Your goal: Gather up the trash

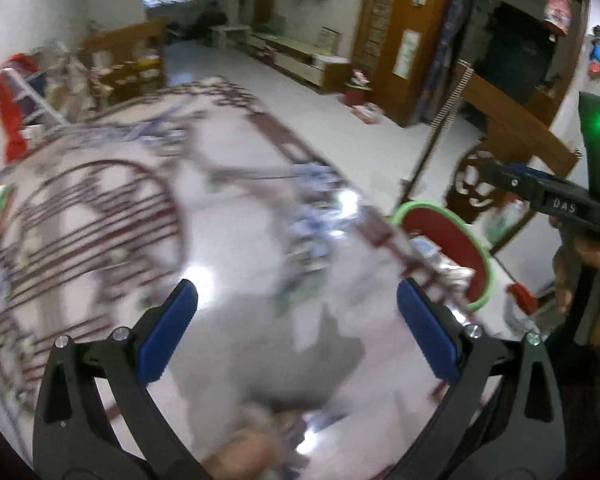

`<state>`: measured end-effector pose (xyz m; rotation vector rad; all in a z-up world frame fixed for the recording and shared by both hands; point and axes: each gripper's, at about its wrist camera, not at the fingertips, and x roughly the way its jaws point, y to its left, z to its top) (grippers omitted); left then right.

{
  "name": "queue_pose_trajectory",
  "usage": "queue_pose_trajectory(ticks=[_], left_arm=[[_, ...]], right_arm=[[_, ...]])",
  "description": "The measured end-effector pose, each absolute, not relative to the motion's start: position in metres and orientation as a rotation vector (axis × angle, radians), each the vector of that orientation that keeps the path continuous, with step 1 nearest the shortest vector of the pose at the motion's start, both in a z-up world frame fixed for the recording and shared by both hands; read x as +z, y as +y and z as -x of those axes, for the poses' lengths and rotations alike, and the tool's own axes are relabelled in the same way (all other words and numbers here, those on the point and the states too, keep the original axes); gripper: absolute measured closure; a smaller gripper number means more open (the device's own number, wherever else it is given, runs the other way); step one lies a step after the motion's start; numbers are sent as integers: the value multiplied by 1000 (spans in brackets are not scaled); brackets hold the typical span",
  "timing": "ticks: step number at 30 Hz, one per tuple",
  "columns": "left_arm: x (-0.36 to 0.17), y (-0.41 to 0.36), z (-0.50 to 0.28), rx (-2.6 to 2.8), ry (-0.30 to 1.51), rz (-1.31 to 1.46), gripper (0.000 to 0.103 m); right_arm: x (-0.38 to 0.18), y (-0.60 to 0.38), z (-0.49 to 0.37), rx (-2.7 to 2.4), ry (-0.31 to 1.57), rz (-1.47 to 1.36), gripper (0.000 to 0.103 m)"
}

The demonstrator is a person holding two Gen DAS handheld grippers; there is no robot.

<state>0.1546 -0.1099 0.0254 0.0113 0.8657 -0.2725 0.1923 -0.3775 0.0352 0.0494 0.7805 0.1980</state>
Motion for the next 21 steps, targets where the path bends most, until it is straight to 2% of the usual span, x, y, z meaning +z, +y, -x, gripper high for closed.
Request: queue_pose_trajectory(ticks=[4, 10, 21], left_arm=[[32, -64, -127, -167, 800, 3, 5], [26, -21, -97, -95, 733, 57, 5], [24, -11, -69, -16, 651, 84, 5]], right_arm=[[41, -325, -178, 224, 722, 110, 7], [44, -281, -145, 243, 646, 65, 7], [46, -249, -95, 191, 550, 12, 7]])
